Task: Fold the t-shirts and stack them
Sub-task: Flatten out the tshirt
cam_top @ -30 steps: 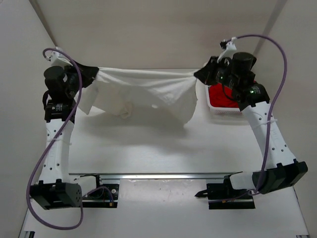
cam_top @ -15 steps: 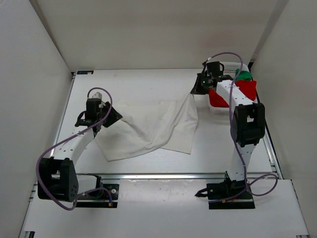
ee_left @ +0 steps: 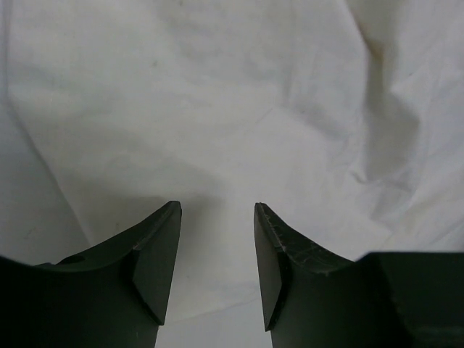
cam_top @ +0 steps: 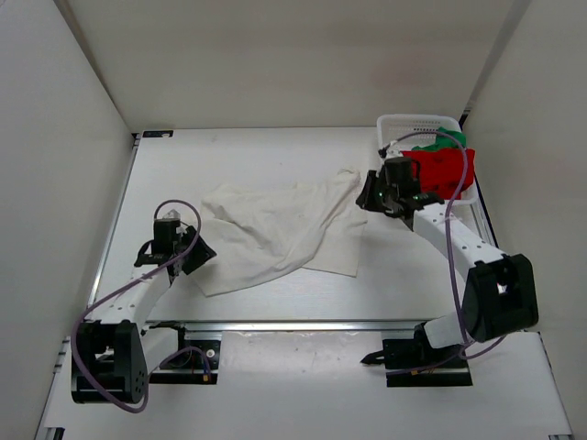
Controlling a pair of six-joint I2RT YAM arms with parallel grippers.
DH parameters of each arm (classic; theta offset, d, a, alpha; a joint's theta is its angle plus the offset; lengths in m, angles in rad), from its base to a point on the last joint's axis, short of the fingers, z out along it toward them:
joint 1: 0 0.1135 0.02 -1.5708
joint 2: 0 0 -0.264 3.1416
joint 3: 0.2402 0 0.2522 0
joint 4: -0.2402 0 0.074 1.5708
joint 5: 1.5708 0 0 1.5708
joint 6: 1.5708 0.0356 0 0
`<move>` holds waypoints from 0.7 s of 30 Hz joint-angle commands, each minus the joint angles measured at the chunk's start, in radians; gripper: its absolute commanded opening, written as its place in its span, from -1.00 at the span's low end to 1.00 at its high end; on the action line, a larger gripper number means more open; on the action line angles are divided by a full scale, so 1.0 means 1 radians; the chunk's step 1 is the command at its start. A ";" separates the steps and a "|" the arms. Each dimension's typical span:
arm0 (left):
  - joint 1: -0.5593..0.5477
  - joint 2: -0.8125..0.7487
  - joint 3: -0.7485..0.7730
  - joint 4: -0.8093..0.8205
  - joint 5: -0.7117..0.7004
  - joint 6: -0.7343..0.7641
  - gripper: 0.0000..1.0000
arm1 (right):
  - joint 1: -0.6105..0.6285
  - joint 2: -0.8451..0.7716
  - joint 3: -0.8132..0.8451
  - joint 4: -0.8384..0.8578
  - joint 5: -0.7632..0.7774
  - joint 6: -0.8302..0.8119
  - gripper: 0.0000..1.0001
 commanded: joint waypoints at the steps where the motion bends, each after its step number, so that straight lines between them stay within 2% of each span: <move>1: 0.002 -0.003 -0.005 -0.032 0.003 0.014 0.11 | 0.026 -0.075 -0.140 0.134 -0.001 0.044 -0.77; 3: 0.009 -0.027 -0.027 -0.055 -0.026 0.020 0.19 | 0.063 -0.133 -0.205 0.140 0.020 0.053 -0.73; 4: 0.033 -0.059 -0.047 -0.068 -0.058 0.022 0.26 | 0.092 -0.150 -0.226 0.158 0.017 0.049 -0.64; 7: 0.094 -0.127 -0.062 -0.106 -0.084 0.031 0.30 | 0.175 -0.173 -0.259 0.166 0.011 0.061 -0.56; 9: 0.090 -0.141 -0.051 -0.118 -0.098 0.033 0.31 | 0.223 -0.170 -0.295 0.182 0.010 0.073 -0.54; 11: 0.079 -0.123 -0.053 -0.120 -0.118 0.028 0.26 | 0.250 -0.170 -0.317 0.197 0.002 0.084 -0.54; 13: 0.064 -0.080 -0.076 -0.120 -0.113 0.028 0.02 | 0.267 -0.170 -0.349 0.203 -0.006 0.096 -0.52; 16: 0.073 -0.048 -0.096 -0.111 -0.095 0.020 -0.11 | 0.284 -0.176 -0.383 0.226 -0.006 0.106 -0.47; 17: 0.062 -0.055 -0.094 -0.121 -0.098 0.017 -0.09 | 0.289 -0.189 -0.389 0.223 -0.006 0.112 -0.46; 19: 0.044 -0.086 -0.084 -0.158 -0.113 0.002 0.11 | 0.290 -0.199 -0.412 0.226 -0.010 0.113 -0.46; 21: 0.038 -0.135 -0.056 -0.189 -0.126 0.002 0.16 | 0.284 -0.222 -0.436 0.237 -0.023 0.113 -0.43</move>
